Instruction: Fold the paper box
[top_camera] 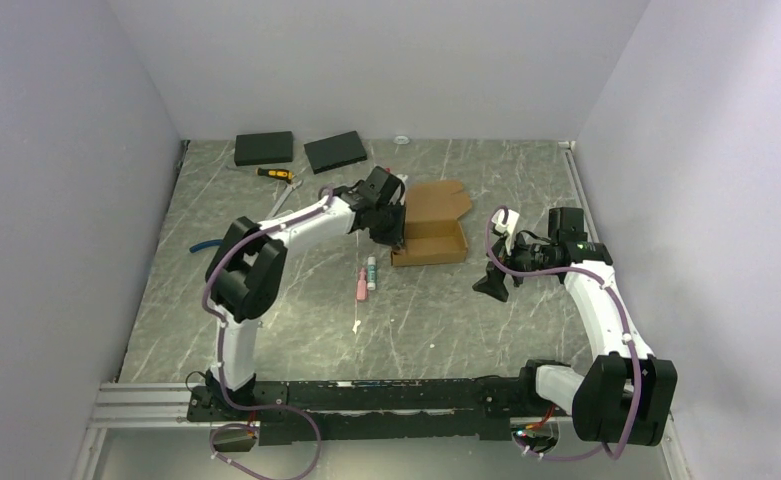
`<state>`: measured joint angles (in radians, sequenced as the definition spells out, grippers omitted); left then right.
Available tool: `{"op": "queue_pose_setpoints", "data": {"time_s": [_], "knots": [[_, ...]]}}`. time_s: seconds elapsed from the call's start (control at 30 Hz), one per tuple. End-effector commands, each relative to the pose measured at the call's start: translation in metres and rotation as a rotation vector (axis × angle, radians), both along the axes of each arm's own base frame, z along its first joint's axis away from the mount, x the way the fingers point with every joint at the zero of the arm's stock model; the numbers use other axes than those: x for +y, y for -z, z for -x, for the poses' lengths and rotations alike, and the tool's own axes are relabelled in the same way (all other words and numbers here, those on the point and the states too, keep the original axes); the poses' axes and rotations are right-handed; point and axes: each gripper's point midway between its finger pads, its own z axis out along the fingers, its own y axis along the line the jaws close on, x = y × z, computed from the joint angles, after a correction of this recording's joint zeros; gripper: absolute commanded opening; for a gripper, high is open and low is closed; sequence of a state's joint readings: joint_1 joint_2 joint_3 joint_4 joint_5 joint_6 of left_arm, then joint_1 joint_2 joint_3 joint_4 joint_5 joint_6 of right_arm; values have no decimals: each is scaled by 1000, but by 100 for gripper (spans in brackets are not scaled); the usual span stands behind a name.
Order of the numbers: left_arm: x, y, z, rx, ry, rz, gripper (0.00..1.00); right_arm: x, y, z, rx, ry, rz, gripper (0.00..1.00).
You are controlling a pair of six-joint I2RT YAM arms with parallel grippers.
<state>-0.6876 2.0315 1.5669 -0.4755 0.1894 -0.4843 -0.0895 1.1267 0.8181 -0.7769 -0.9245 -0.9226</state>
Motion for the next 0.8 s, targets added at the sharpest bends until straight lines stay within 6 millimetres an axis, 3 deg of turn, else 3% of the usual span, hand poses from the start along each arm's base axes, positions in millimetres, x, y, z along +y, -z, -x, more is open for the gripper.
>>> {"op": "queue_pose_setpoints", "data": {"time_s": [0.0,0.2,0.43,0.57,0.63,0.77], "knots": [[3,-72,-17,-173,-50,106,21,2,-17,-12,-68,-11,-10,100],[17,-105,-20,-264,-86,148,34,2,-18,-13,-64,-8,-12,100],[57,-126,-22,-331,-164,208,46,7,-29,-29,-30,94,-83,100],[85,-126,-13,-348,-209,208,57,11,-47,-74,-76,260,-61,100],[98,-125,-5,-356,-236,199,62,15,-66,-106,-96,342,-55,100],[124,-114,12,-358,-297,171,70,34,-72,-179,16,524,-85,100]]}}
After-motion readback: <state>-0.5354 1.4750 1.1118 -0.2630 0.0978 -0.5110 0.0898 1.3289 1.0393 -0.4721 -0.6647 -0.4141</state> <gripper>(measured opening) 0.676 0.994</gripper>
